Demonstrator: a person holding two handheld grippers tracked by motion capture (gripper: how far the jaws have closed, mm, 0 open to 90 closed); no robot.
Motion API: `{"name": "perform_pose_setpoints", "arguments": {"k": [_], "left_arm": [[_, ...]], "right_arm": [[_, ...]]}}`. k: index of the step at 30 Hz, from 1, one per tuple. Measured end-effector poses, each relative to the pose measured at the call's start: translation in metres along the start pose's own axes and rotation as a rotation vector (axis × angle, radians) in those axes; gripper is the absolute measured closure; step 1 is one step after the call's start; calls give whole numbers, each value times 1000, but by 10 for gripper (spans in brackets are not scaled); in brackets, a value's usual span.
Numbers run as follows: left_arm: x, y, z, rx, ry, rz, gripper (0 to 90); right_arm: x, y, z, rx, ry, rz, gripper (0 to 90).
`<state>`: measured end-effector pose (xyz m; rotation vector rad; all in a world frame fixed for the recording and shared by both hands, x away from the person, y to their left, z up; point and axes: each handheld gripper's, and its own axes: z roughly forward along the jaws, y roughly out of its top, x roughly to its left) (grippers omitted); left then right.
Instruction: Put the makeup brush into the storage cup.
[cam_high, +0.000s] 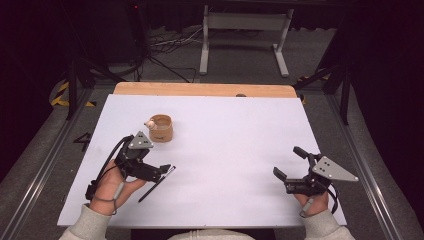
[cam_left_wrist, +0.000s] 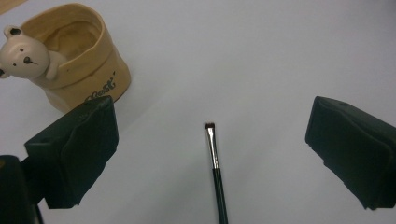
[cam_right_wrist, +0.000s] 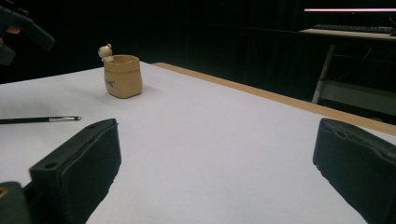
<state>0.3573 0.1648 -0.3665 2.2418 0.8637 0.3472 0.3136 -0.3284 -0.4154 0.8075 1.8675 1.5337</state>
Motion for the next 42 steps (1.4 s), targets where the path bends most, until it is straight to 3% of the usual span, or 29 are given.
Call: {"name": "perform_pose_setpoints", "arguments": {"k": [4,10,22,26,31,38,42], "left_arm": [[2,3,0,41,-27,-8,55],[0,6,2,84,5,10,45],[1,8,4,169,15,9,57],[-3,9,9,205,40,56,59],[-5,9,15,252,33,69,69],[-1,8,20,280,18,47,81],[0,8,22,296,8,58,126]], "right_arm": [[0,0,0,1,0,-4,15],[0,0,0,-2,-2,-1,14],[-1,-1,0,16,1,21,20],[-1,-1,0,19,3,21,20],[-1,-2,0,18,3,23,18],[-2,-3,0,22,2,24,18],[-1,-3,0,26,3,24,17]]}}
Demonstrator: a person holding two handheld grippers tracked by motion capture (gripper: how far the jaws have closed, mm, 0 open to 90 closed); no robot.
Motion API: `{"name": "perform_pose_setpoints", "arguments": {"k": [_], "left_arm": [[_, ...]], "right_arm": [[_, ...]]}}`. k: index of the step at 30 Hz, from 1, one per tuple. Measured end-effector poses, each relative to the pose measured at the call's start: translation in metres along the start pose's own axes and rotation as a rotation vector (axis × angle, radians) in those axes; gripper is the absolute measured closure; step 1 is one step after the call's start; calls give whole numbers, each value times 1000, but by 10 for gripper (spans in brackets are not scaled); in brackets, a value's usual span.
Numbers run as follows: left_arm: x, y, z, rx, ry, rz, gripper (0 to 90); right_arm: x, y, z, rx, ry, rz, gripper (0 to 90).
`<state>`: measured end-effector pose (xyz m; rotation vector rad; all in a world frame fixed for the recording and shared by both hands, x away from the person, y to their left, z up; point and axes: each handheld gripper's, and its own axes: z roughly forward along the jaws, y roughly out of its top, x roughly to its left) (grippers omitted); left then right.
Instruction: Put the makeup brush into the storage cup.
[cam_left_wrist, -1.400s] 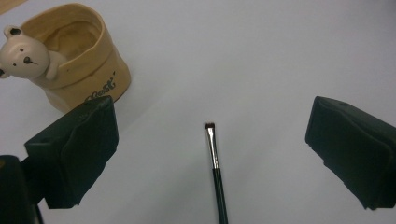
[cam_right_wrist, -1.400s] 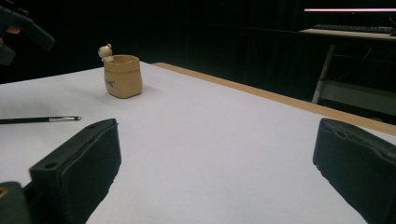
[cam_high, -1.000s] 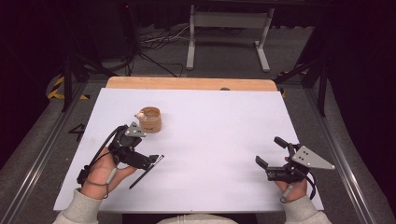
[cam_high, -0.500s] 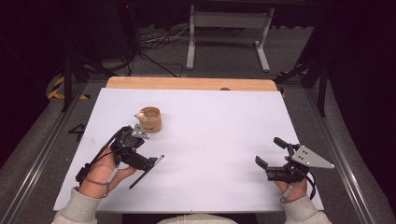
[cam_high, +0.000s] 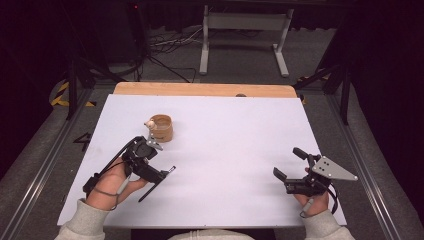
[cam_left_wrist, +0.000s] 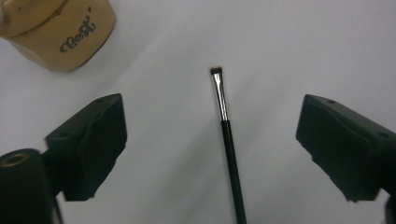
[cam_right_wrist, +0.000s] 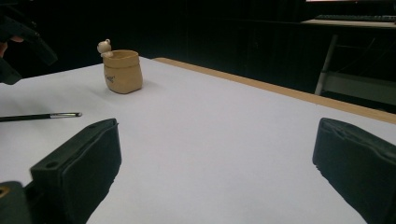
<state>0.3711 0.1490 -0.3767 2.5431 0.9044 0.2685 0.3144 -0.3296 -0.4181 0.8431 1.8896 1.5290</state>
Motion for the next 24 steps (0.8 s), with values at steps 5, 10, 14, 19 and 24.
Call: {"name": "perform_pose_setpoints", "arguments": {"k": [5,10,14,19,24], "left_arm": [[0,2,6,27,-14,7,148],[3,2,10,52,-22,-11,149],[7,2,13,59,-26,-19,158],[10,1,17,90,-29,-30,169],[12,0,21,106,-46,-48,203]], "right_arm": [[0,0,0,0,0,2,17],[0,0,-1,-2,1,3,18],[0,0,-1,-2,3,4,17],[0,-1,0,0,3,6,17],[0,-1,0,1,5,5,17]]}}
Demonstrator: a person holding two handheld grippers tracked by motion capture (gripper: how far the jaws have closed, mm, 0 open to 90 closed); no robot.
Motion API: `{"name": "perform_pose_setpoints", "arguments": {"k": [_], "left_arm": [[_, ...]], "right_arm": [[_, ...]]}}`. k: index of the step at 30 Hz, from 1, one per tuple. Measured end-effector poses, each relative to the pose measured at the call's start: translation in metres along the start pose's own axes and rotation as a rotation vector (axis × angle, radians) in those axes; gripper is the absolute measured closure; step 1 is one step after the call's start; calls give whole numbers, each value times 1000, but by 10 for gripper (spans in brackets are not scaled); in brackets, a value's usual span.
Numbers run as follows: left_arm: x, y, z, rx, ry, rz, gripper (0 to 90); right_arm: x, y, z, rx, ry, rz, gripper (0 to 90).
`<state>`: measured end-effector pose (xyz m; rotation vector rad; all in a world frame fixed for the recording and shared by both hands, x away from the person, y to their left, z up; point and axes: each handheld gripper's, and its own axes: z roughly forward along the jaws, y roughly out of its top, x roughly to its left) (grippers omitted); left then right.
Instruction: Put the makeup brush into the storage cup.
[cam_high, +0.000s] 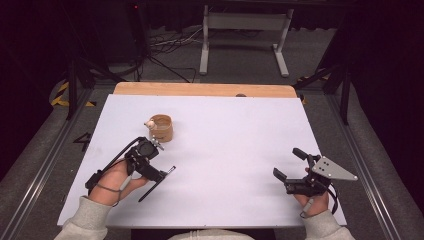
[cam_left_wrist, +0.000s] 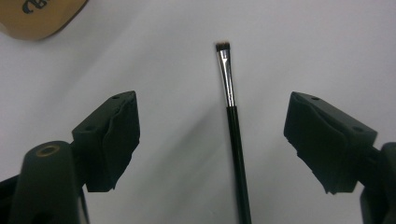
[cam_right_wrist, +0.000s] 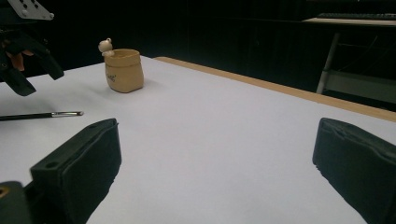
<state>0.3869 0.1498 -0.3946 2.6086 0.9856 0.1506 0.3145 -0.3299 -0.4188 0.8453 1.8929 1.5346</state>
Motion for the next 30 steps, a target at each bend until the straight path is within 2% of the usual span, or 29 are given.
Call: {"name": "perform_pose_setpoints", "arguments": {"k": [8,10,14,30], "left_arm": [[-1,1,7,27,-1,11,232],[-1,1,9,35,-3,3,242],[0,1,12,50,-22,1,275],[-4,2,22,106,-21,11,363]], "right_arm": [[0,0,-1,-2,1,2,18],[-1,0,-1,-2,-1,1,18],[-1,0,-1,-1,-1,2,17],[-1,0,0,8,0,6,18]]}}
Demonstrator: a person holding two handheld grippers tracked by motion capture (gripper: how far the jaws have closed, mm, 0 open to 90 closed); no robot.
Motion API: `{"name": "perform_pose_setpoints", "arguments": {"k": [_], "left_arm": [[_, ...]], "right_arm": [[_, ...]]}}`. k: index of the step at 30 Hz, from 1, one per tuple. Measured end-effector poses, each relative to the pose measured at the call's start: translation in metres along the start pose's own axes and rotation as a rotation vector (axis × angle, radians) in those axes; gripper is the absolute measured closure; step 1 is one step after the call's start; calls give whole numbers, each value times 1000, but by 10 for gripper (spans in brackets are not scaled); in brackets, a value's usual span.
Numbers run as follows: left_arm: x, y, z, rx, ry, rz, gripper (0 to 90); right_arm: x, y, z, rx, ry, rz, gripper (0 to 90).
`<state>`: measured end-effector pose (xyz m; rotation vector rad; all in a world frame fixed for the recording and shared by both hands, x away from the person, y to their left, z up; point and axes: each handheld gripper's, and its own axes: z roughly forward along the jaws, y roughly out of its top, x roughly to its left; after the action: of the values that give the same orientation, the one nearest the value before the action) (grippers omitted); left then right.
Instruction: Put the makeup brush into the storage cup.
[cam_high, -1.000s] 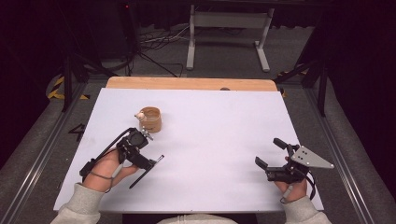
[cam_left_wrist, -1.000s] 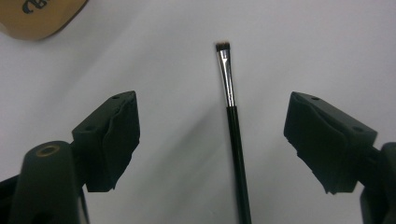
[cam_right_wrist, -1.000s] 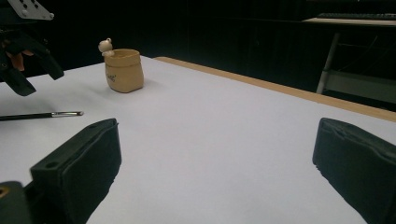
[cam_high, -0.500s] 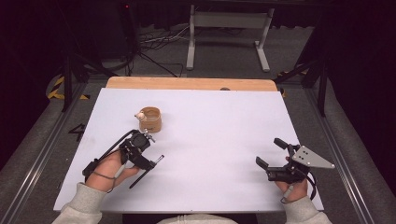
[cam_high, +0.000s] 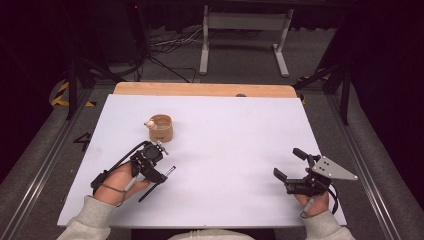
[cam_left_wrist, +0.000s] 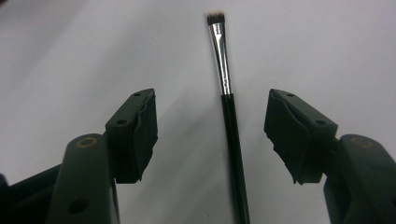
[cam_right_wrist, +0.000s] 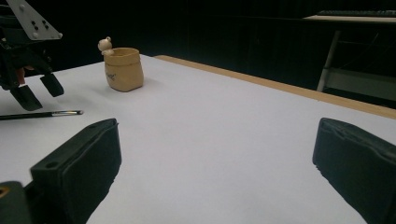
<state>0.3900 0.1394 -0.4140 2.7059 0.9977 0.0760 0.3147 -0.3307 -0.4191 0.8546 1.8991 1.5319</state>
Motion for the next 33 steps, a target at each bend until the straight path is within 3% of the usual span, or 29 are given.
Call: {"name": "perform_pose_setpoints", "arguments": {"k": [18,33], "left_arm": [[-3,1,7,47,-21,17,448],[-6,2,13,84,18,18,573]], "right_arm": [[0,-1,1,10,9,1,18],[0,-1,1,13,11,4,19]]}}
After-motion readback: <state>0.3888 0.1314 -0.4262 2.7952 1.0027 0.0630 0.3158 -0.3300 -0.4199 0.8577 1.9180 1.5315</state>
